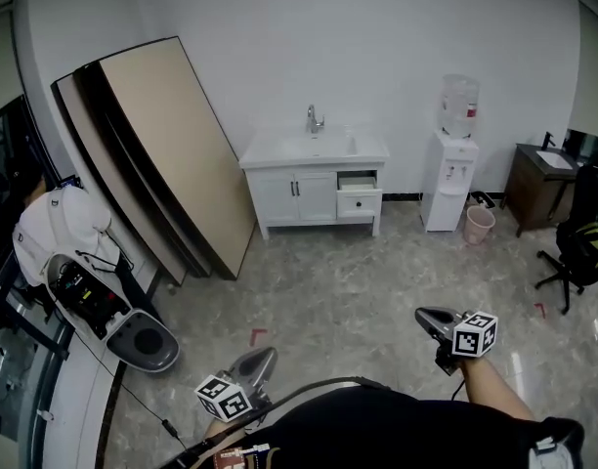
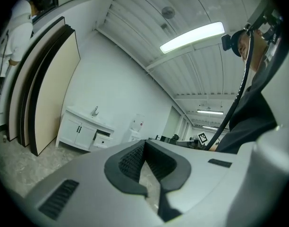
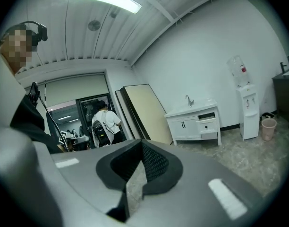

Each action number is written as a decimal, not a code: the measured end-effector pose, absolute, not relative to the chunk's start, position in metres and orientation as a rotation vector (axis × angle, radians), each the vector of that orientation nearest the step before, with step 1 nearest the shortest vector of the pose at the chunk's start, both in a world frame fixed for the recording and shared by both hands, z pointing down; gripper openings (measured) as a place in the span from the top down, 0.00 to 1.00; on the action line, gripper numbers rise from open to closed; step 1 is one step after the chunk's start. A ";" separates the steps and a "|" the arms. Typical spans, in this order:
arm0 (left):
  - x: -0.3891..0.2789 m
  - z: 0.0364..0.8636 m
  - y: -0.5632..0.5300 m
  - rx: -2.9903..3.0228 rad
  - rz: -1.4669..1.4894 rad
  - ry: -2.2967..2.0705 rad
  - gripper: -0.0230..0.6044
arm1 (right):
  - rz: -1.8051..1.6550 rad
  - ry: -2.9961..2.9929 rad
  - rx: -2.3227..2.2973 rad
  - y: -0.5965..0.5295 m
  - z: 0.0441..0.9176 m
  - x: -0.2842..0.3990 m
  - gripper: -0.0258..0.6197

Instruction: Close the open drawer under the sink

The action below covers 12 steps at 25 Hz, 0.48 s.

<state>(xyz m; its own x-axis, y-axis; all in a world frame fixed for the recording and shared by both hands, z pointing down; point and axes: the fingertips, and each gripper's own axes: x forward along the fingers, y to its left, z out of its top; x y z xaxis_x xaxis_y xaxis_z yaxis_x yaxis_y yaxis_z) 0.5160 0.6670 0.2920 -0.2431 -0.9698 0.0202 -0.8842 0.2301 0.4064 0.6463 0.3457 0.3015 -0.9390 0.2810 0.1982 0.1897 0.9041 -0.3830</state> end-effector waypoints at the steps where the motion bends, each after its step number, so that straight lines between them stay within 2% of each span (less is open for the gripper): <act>1: 0.506 0.296 0.669 1.738 -0.462 -2.236 0.97 | 0.527 -2.815 -0.358 0.349 0.304 0.636 0.96; 12: 0.439 0.345 0.672 1.607 -0.478 -2.296 0.97 | 0.497 -2.761 -0.475 0.337 0.339 0.538 0.96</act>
